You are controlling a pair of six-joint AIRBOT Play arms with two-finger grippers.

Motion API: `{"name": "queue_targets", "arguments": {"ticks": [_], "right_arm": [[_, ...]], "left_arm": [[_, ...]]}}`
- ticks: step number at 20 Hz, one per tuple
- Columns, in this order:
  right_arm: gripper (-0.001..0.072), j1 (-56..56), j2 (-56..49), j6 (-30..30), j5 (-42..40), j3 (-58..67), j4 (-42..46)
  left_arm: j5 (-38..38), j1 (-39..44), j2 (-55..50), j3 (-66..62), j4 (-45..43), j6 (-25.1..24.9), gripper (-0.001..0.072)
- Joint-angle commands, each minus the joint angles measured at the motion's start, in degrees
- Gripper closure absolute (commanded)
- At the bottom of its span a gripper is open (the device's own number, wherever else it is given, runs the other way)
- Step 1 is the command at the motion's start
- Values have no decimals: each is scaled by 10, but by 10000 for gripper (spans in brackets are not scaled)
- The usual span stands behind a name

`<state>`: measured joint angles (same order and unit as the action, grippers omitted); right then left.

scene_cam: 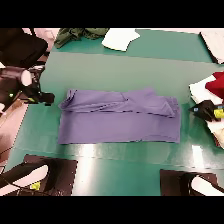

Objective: Fold the shirts.

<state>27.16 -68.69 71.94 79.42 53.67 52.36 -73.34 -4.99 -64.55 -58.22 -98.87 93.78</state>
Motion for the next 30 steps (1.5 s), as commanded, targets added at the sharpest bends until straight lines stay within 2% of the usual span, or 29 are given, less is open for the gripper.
{"name": "queue_targets", "arguments": {"ticks": [1, 4, 6, 9, 14, 19, 23, 26, 30], "right_arm": [[265, 28, 48, -43, 48, -77, -45], [264, 28, 68, -59, 47, -131, -61], [265, 33, 73, -65, 50, -166, -55], [265, 56, 72, -64, 31, -208, -30], [265, 83, 72, -26, 11, -214, 49], [264, 61, 24, -26, 2, -214, 48], [264, 30, -15, -26, -23, -214, 41], [264, 4, -34, -26, -41, -196, 25], [264, -40, -61, -24, -40, -147, -12]], "left_arm": [[-60, -52, 15, 15, 164, -76, 117], [-75, -55, 15, 66, 251, -112, 117], [-93, -55, 15, 118, 264, -133, 117], [-78, -55, 40, 207, 282, -133, 116], [-70, -55, 84, 252, 261, -132, 94], [-36, -55, 113, 251, 164, -111, 89], [14, -55, 113, 253, 209, -120, 89], [24, -55, 111, 253, 261, -139, 90], [14, -55, 110, 283, 251, -143, 91]]}}
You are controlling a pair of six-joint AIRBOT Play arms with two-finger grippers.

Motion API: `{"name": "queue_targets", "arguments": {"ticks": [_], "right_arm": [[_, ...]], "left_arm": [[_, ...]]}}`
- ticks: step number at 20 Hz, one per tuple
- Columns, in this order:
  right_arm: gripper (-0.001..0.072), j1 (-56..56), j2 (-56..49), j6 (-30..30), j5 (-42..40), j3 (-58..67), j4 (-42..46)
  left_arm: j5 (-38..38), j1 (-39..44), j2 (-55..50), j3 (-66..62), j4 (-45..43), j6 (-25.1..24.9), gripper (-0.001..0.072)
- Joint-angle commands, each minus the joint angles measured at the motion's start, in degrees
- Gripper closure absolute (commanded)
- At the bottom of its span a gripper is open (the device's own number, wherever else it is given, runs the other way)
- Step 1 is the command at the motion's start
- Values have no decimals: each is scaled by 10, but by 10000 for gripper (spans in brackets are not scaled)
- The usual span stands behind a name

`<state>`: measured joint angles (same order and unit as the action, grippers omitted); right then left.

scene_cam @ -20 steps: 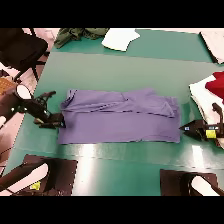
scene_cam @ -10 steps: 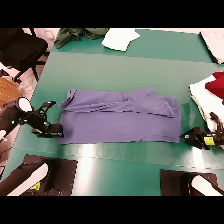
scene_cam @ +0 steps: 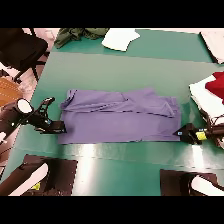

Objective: Fold the shirts.

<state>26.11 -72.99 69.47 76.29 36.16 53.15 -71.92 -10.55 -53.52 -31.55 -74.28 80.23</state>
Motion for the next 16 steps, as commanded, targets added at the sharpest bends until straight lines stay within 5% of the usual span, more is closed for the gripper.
{"name": "queue_targets", "arguments": {"ticks": [1, 4, 6, 8, 11, 12, 14, 16], "right_arm": [[265, -43, -23, 2, -5, 40, -22], [297, -66, -26, 12, 1, 58, -22], [462, -70, -26, 11, 19, 56, -21], [464, -67, -12, 6, 33, 39, -20], [471, -43, 38, 5, 28, 8, -21], [550, -32, 58, -1, 32, -2, -21], [677, -11, 96, -15, 49, -17, -22], [702, 4, 133, -23, 57, -27, -22]], "left_arm": [[-5, 0, 0, 28, -2, -7, 91], [-21, 0, 1, 53, 7, -6, 99], [-32, 0, 1, 54, 39, -7, 103], [-42, 0, 1, 54, 59, -8, 336], [-40, 0, 1, 54, 76, -14, 348], [-42, 0, 1, 54, 81, -18, 352], [-46, 0, 1, 54, 97, -25, 611], [-52, 0, 2, 50, 120, -27, 681]]}}
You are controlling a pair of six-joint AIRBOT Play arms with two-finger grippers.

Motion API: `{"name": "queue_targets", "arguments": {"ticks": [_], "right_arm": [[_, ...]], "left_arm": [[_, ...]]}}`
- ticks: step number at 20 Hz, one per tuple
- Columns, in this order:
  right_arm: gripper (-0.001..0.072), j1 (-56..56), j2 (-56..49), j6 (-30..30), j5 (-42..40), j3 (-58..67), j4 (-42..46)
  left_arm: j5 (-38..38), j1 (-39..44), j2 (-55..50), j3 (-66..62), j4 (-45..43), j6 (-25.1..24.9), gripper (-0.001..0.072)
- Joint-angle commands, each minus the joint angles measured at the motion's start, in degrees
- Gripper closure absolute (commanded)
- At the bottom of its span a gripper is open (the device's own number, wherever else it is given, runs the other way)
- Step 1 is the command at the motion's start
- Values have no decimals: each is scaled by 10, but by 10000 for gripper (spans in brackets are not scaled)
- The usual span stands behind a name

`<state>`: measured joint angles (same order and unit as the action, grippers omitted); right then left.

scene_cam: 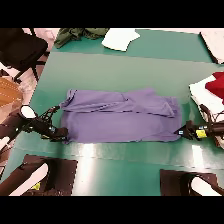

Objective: Fold the shirts.

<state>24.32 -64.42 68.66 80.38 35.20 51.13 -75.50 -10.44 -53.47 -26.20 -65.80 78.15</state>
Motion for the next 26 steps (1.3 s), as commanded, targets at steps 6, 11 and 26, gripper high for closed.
{"name": "queue_targets", "arguments": {"ticks": [6, 11, 26], "right_arm": [[703, 52, 126, -14, -15, 11, -23], [703, 28, 118, 6, -125, 47, -66], [704, -161, -139, 90, -327, 212, -60]], "left_arm": [[-29, -1, 2, -107, 47, 12, 682], [57, -1, 2, -183, -16, 62, 683], [446, 1, -105, -190, 152, 37, 683]]}}
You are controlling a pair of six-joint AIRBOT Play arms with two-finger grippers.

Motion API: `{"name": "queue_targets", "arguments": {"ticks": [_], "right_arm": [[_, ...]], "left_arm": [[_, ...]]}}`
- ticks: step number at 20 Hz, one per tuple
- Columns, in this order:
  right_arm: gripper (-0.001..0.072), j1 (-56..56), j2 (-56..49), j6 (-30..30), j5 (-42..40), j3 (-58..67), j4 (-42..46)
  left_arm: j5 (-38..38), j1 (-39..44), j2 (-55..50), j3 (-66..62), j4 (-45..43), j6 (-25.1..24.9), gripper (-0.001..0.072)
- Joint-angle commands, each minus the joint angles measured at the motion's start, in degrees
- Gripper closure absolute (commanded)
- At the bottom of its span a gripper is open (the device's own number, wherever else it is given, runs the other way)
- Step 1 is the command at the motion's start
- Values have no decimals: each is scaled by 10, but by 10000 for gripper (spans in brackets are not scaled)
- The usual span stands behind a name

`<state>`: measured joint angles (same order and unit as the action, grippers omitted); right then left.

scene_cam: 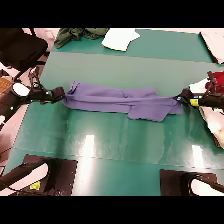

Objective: Fold the shirts.

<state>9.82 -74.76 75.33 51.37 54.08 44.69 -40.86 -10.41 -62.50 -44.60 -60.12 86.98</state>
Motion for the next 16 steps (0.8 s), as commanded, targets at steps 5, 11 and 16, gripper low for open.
{"name": "queue_targets", "arguments": {"ticks": [5, 11, 16], "right_arm": [[704, -17, -64, 63, -52, 23, 41], [465, -38, -84, 71, -95, 23, 48], [324, 31, -13, 37, -47, 22, 49]], "left_arm": [[221, 35, -46, -53, 130, -110, 683], [233, 108, -183, -74, 129, -104, 682], [220, 56, -182, -105, 76, -104, -10]]}}
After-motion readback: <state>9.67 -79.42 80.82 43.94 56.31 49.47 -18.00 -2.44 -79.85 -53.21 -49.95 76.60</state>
